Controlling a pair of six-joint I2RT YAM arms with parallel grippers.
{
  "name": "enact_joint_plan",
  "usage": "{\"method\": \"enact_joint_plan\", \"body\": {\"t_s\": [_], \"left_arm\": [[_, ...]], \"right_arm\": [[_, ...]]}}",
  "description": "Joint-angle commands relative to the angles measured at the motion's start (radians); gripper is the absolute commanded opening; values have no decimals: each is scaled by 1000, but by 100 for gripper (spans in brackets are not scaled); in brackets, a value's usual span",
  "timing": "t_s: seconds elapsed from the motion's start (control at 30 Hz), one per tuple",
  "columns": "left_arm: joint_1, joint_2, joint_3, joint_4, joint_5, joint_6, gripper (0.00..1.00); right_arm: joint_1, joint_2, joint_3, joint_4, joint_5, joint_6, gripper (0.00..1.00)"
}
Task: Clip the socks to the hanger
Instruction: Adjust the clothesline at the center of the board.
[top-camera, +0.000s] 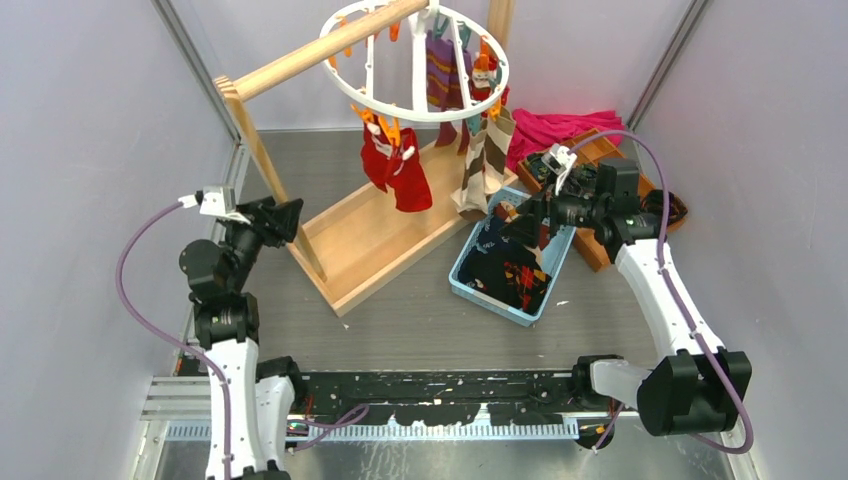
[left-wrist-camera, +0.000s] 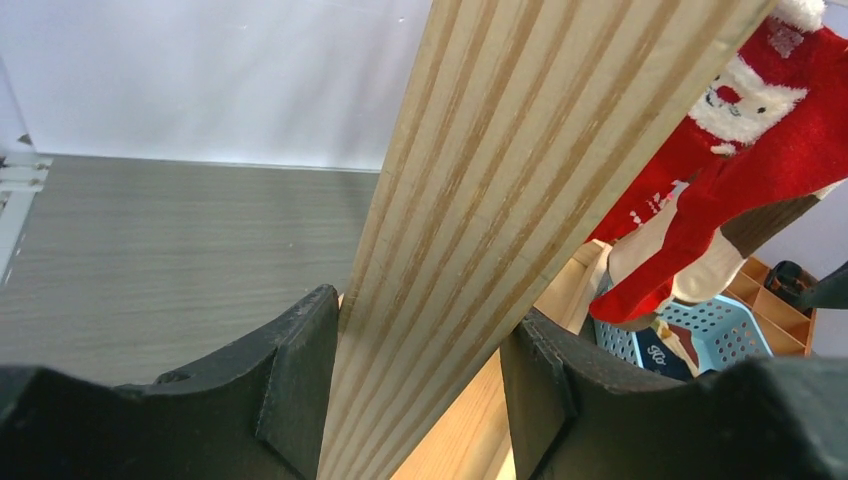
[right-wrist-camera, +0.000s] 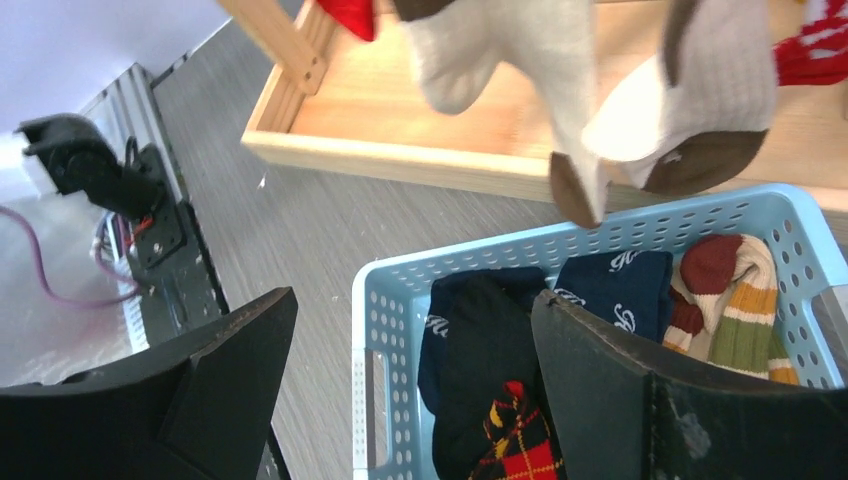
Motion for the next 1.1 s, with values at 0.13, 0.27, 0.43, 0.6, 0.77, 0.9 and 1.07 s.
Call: {"method": "enact_joint_plan", "body": {"t_s": [0.13, 0.27, 0.43, 0.6, 0.77, 0.9, 1.07], "left_arm": [[-24, -162, 65, -200, -92, -60, 2], [-39, -200, 35, -219, -30, -84, 3], [-52, -231, 2, -206, 31, -99, 6], [-61, -242, 4, -198, 59, -107, 25], [-70, -250, 26, -241, 63, -76, 57], [-91, -254, 66, -313, 64, -26, 72], [-115, -256, 122, -416, 55, 35, 79]], "right_arm": [[69, 40, -33, 350, 433, 496, 87], [67, 110, 18, 344, 609, 592, 79], [68, 260, 106, 358, 738, 638, 61], [100, 479, 280, 310, 737, 635, 44], [119, 645, 407, 261, 795, 596, 43], [120, 740, 459, 245, 749, 577, 49], [120, 837, 542, 268, 749, 639, 48]]}}
